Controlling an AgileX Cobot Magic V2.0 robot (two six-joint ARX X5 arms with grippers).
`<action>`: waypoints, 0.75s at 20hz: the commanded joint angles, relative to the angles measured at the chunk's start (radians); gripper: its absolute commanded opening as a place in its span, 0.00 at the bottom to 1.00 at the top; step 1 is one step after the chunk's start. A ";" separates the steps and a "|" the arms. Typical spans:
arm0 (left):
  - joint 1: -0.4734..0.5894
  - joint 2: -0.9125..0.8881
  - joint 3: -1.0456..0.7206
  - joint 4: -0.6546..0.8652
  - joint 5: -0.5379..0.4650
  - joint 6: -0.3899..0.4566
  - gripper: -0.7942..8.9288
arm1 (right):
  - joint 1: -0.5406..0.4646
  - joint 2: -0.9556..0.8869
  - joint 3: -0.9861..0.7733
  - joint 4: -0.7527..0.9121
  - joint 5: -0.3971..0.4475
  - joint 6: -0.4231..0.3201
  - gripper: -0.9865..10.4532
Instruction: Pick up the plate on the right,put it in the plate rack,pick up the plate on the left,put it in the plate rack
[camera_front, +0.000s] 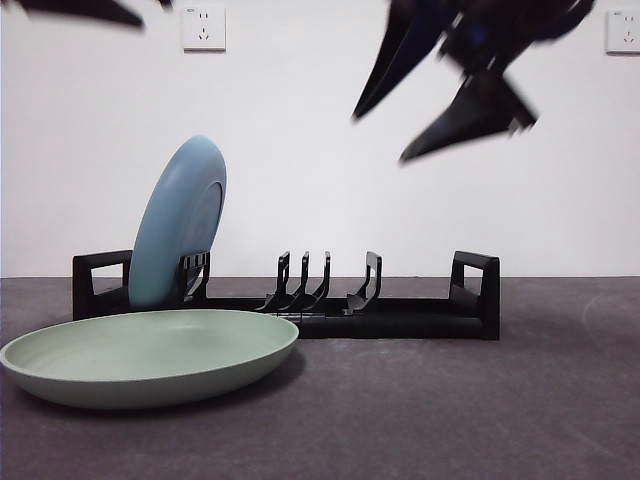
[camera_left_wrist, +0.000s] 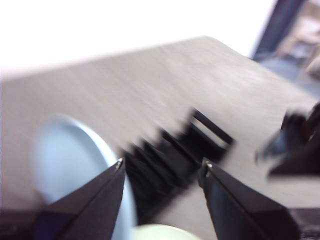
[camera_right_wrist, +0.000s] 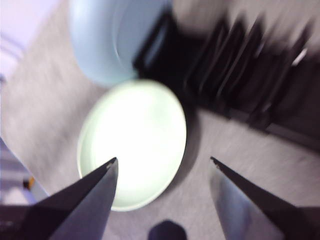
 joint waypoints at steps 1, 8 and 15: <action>-0.043 -0.091 0.027 -0.043 -0.158 0.130 0.35 | 0.024 0.081 -0.001 0.018 -0.003 0.007 0.35; -0.183 -0.262 0.112 -0.125 -0.410 0.260 0.35 | 0.066 0.297 -0.001 0.083 -0.055 0.028 0.33; -0.257 -0.275 0.113 -0.142 -0.476 0.277 0.35 | 0.122 0.420 0.000 0.172 -0.058 0.076 0.30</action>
